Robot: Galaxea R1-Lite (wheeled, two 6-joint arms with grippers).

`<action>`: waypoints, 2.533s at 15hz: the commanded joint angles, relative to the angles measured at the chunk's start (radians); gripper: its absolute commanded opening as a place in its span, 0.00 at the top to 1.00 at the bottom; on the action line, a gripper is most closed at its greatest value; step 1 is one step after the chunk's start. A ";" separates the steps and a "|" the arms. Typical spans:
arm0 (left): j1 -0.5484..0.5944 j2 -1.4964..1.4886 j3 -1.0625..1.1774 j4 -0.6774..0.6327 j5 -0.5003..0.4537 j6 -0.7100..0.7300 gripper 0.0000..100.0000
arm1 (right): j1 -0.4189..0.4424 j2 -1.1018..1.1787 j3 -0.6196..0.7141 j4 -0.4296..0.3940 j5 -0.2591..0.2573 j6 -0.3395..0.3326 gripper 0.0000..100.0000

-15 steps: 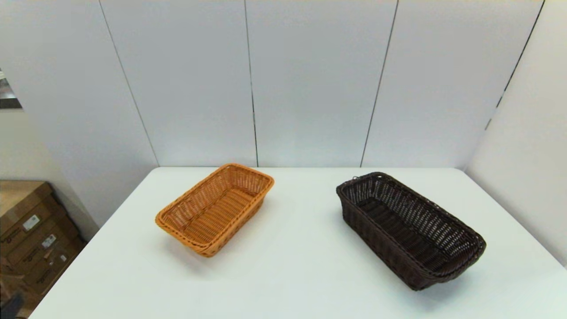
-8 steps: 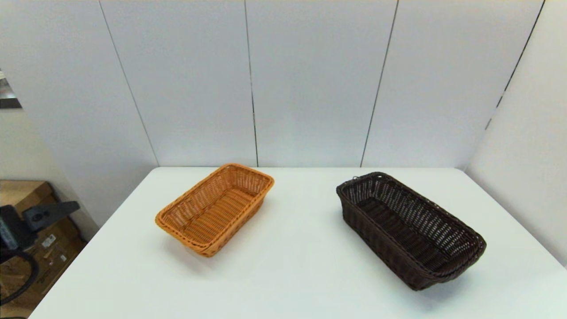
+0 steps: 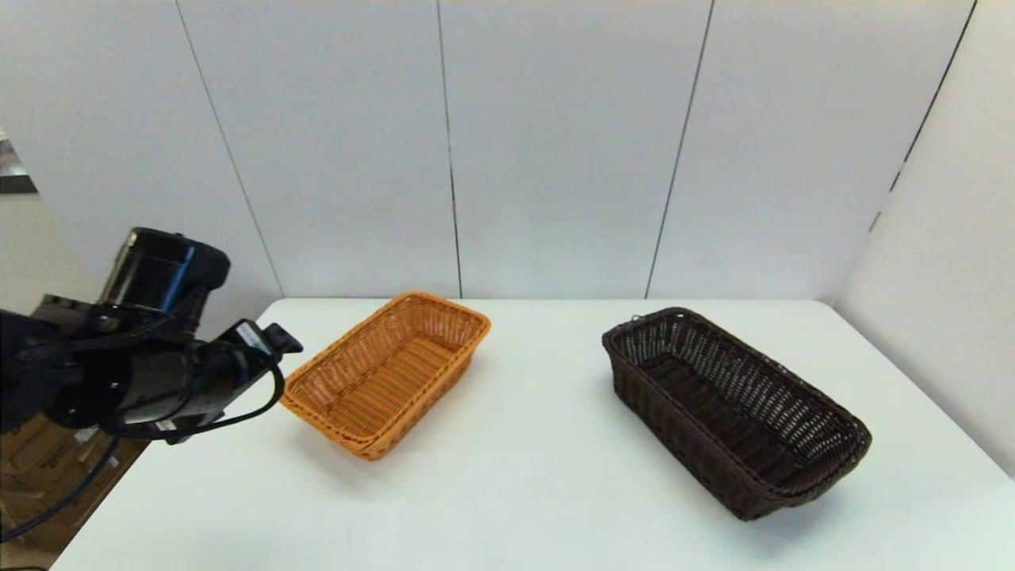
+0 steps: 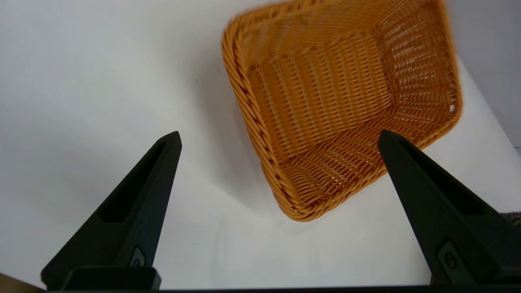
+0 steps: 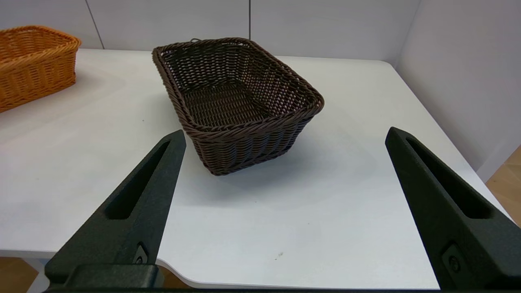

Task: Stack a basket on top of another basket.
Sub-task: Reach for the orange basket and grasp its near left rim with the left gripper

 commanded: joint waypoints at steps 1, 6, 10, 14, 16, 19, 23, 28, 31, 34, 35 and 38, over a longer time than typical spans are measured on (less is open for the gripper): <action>-0.042 0.179 -0.028 0.022 0.011 -0.123 0.00 | 0.000 0.000 0.002 0.000 0.001 -0.002 0.00; -0.034 0.258 -0.048 0.032 0.002 -0.171 0.00 | 0.000 0.000 0.000 0.000 0.001 0.000 0.00; -0.029 0.317 -0.080 0.060 -0.009 -0.197 0.00 | 0.000 0.000 0.000 0.000 0.002 0.000 0.00; 0.001 0.343 -0.099 0.081 -0.107 -0.198 0.00 | 0.000 0.000 0.002 0.000 0.001 0.000 0.00; 0.006 0.361 -0.103 0.091 -0.119 -0.198 0.00 | 0.000 0.000 0.002 0.000 0.001 0.000 0.00; 0.021 0.378 -0.122 0.098 -0.121 -0.198 0.00 | 0.000 0.000 0.002 0.001 0.002 0.001 0.00; 0.051 0.401 -0.166 0.127 -0.187 -0.212 0.00 | 0.000 0.000 0.002 0.001 0.001 0.003 0.00; 0.063 0.442 -0.205 0.161 -0.242 -0.214 0.00 | 0.000 0.000 0.002 0.001 0.001 0.003 0.00; 0.075 0.464 -0.212 0.161 -0.253 -0.214 0.00 | 0.000 0.000 0.002 0.001 0.001 0.001 0.00; 0.080 0.472 -0.235 0.189 -0.256 -0.212 1.00 | 0.000 0.000 0.002 0.001 0.001 0.003 0.00; 0.080 0.470 -0.241 0.198 -0.260 -0.212 1.00 | 0.000 0.000 0.002 0.001 0.001 0.001 0.00; 0.080 0.456 -0.241 0.198 -0.273 -0.208 1.00 | 0.000 0.000 0.002 0.001 0.001 0.001 0.00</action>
